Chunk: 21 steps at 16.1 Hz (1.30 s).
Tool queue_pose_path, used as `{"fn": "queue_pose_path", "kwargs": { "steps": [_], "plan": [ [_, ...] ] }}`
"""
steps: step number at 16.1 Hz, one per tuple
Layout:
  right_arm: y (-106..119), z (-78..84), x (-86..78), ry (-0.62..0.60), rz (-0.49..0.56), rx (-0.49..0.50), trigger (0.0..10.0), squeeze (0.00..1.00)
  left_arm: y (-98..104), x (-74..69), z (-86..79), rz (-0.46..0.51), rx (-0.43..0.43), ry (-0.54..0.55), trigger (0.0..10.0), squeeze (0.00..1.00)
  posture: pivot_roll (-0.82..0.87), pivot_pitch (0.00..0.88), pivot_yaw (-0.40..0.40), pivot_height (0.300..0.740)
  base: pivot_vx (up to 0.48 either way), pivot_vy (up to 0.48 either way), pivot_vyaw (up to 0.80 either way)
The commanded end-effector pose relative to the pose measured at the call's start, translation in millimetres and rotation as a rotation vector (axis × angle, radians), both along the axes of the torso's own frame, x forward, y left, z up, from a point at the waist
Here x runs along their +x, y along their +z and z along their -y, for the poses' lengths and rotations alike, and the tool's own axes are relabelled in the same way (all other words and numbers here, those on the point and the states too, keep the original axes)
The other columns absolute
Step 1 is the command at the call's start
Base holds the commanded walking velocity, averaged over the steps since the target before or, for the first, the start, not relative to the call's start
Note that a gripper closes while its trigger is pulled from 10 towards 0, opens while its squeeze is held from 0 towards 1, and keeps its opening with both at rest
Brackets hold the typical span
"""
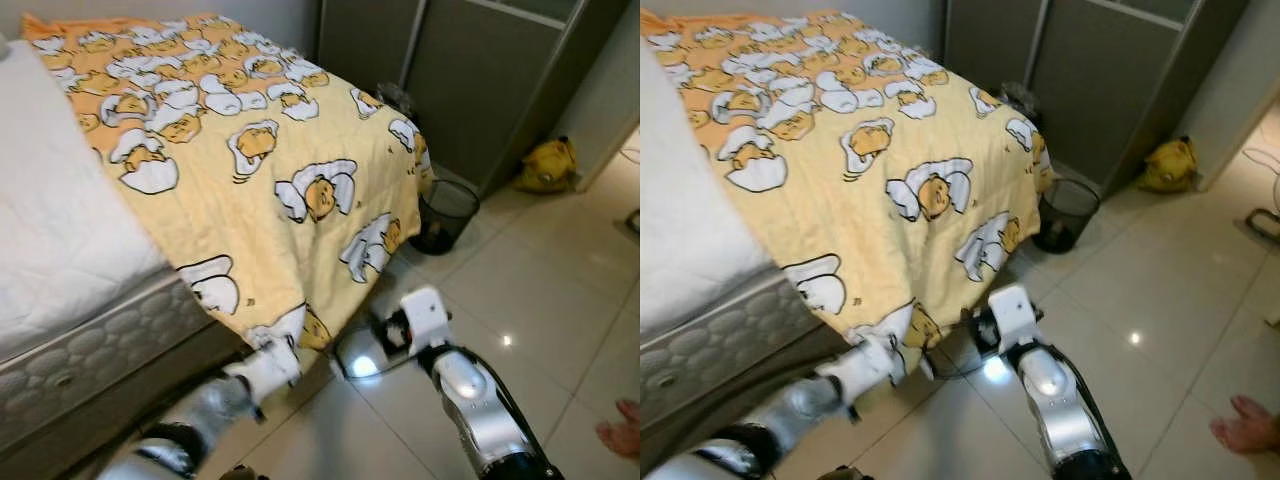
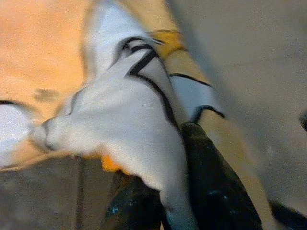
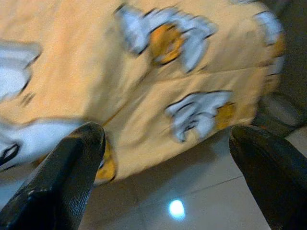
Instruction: Clean up the room
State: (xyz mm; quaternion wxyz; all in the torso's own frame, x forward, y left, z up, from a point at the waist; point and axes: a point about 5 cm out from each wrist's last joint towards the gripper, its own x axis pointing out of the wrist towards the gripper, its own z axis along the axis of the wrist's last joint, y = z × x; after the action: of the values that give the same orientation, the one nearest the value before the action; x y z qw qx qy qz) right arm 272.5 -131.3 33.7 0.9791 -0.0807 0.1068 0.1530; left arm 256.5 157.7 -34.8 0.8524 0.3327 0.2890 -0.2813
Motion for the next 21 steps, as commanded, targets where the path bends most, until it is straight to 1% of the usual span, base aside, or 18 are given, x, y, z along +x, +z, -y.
{"fn": "queue_pose_path", "kwargs": {
  "steps": [1, 2, 4, 5, 6, 7, 9, 10, 11, 12, 13, 16, 17, 18, 19, 21],
  "plan": [
    [29, 13.9, 18.4, -0.105, 0.122, 0.034, 10.0, 0.0, 39, 35.0, -10.7, 0.191, -0.253, 0.195, 10.0, 1.0, 0.01, 0.0, -0.053, 0.74, 0.0, 0.0, 0.0],
    [31, 15.4, 20.2, -0.114, 0.127, 0.035, 10.0, 0.0, 47, 40.8, -12.8, 0.223, -0.306, 0.236, 10.0, 1.0, 0.01, 0.0, -0.053, 0.74, 0.0, 0.0, 0.0],
    [36, 18.1, 25.0, -0.123, 0.137, 0.042, 10.0, 0.0, 72, 58.8, -17.5, 0.331, -0.399, 0.301, 10.0, 1.0, 0.01, 0.0, -0.054, 0.74, 0.0, 0.0, 0.0],
    [36, 18.5, 25.7, -0.126, 0.136, 0.045, 10.0, 0.0, 76, 61.5, -17.7, 0.349, -0.415, 0.312, 10.0, 1.0, 0.01, 0.0, -0.055, 0.74, 0.0, 0.0, 0.0],
    [36, 17.5, 27.3, -0.125, 0.133, 0.051, 10.0, 0.0, 88, 67.0, -15.7, 0.4, -0.479, 0.328, 10.0, 1.0, 0.02, 0.0, -0.054, 0.74, 0.0, 0.0, 0.0],
    [36, 16.1, 28.8, -0.128, 0.131, 0.057, 10.0, 0.0, 92, 67.4, -15.5, 0.42, -0.506, 0.33, 10.0, 1.0, 0.03, 0.0, -0.054, 0.74, 0.0, 0.0, 0.0],
    [36, 11.3, 31.5, -0.127, 0.132, 0.066, 10.0, 0.0, 91, 64.9, -23.3, 0.433, -0.544, 0.42, 10.0, 1.0, 0.04, 0.0, -0.051, 0.74, 0.0, 0.0, 0.0],
    [37, 8.6, 32.4, -0.124, 0.134, 0.066, 10.0, 0.0, 90, 63.6, -26.0, 0.433, -0.578, 0.47, 10.0, 1.0, 0.04, 0.0, -0.05, 0.74, 0.0, 0.0, 0.0],
    [38, 5.7, 33.4, -0.108, 0.138, 0.062, 10.0, 0.0, 89, 62.4, -32.7, 0.467, -0.588, 0.577, 10.0, 0.0, 0.04, 0.0, -0.047, 0.74, 0.0, 0.0, 0.0],
    [39, 4.2, 33.8, -0.101, 0.142, 0.069, 10.0, 0.0, 91, 61.2, -36.3, 0.51, -0.585, 0.628, 10.0, 0.0, 0.04, 0.0, -0.043, 0.74, 0.0, 0.0, 0.63],
    [39, 3.8, 34.0, -0.097, 0.143, 0.071, 10.0, 0.0, 93, 59.7, -37.3, 0.544, -0.556, 0.64, 10.0, 0.0, 0.04, 0.0, -0.043, 0.74, 0.0, 0.0, 0.64],
    [37, 2.3, 33.7, -0.093, 0.138, 0.069, 10.0, 0.0, 93, 52.8, -35.8, 0.581, -0.533, 0.66, 10.0, 0.0, 0.05, 0.0, -0.032, 0.74, 0.0, -0.48, 0.6],
    [34, 3.1, 33.5, -0.102, 0.124, 0.074, 10.0, 0.0, 92, 51.1, -36.9, 0.589, -0.517, 0.695, 10.0, 0.0, 0.05, 0.0, -0.027, 0.74, 0.0, -0.48, 0.58],
    [31, 4.1, 33.8, -0.112, 0.107, 0.077, 10.0, 0.0, 92, 51.4, -39.1, 0.598, -0.497, 0.786, 10.0, 0.0, 0.04, 0.0, -0.028, 0.74, 0.0, -0.48, 0.56],
    [30, 4.0, 34.4, -0.113, 0.101, 0.08, 10.0, 0.0, 92, 53.4, -39.6, 0.597, -0.478, 0.827, 10.0, 0.0, 0.04, 0.0, -0.033, 0.74, 0.0, -0.48, 0.56],
    [30, 3.5, 36.3, -0.104, 0.099, 0.078, 10.0, 0.0, 97, 59.2, -33.5, 0.606, -0.493, 0.829, 10.0, 0.0, 0.04, 0.0, -0.036, 0.74, 0.0, -0.48, 0.56]
  ]
}}
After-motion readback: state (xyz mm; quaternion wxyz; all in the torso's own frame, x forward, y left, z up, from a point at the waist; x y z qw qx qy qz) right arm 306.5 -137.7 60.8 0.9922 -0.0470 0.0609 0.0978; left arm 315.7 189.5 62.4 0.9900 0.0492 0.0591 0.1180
